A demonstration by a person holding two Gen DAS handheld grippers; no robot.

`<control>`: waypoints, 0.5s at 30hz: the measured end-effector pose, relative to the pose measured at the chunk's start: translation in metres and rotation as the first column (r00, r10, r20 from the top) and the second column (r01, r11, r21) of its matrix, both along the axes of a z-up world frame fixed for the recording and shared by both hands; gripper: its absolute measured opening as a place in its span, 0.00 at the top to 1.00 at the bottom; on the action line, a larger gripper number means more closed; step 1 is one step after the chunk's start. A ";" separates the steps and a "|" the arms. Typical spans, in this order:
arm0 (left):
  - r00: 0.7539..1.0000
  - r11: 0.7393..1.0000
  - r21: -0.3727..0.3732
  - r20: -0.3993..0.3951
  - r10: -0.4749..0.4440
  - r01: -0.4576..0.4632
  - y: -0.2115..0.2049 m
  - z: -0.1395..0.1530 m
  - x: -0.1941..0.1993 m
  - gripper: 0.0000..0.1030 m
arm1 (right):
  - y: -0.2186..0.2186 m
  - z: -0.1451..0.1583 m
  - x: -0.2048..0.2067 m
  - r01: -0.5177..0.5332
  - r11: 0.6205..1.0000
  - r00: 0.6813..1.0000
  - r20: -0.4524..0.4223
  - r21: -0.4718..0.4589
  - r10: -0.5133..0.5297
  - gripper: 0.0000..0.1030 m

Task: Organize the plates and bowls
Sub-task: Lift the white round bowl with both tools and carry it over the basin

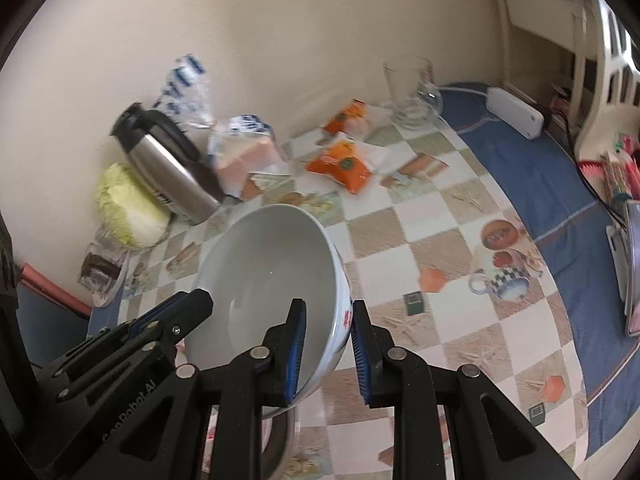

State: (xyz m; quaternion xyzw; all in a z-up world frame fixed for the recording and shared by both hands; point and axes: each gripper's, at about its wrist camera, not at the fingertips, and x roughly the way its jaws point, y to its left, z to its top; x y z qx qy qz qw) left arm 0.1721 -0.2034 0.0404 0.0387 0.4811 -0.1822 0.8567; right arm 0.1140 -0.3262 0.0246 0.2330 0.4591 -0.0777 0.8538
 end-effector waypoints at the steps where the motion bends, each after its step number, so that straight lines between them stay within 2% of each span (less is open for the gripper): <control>1: 1.000 1.000 -0.006 0.006 0.007 -0.007 0.006 0.003 -0.002 0.87 | 0.006 0.003 0.001 -0.010 1.000 1.000 0.005 -0.003 0.010 0.76; 9: 0.994 0.995 -0.041 0.052 0.098 -0.096 0.064 0.018 -0.016 0.87 | 0.060 0.019 0.005 -0.107 0.994 0.993 0.035 -0.037 0.109 0.76; 15: 0.981 0.982 -0.080 0.081 0.178 -0.172 0.109 0.023 -0.027 0.87 | 0.098 0.020 0.008 -0.189 0.981 0.981 0.034 -0.047 0.191 0.76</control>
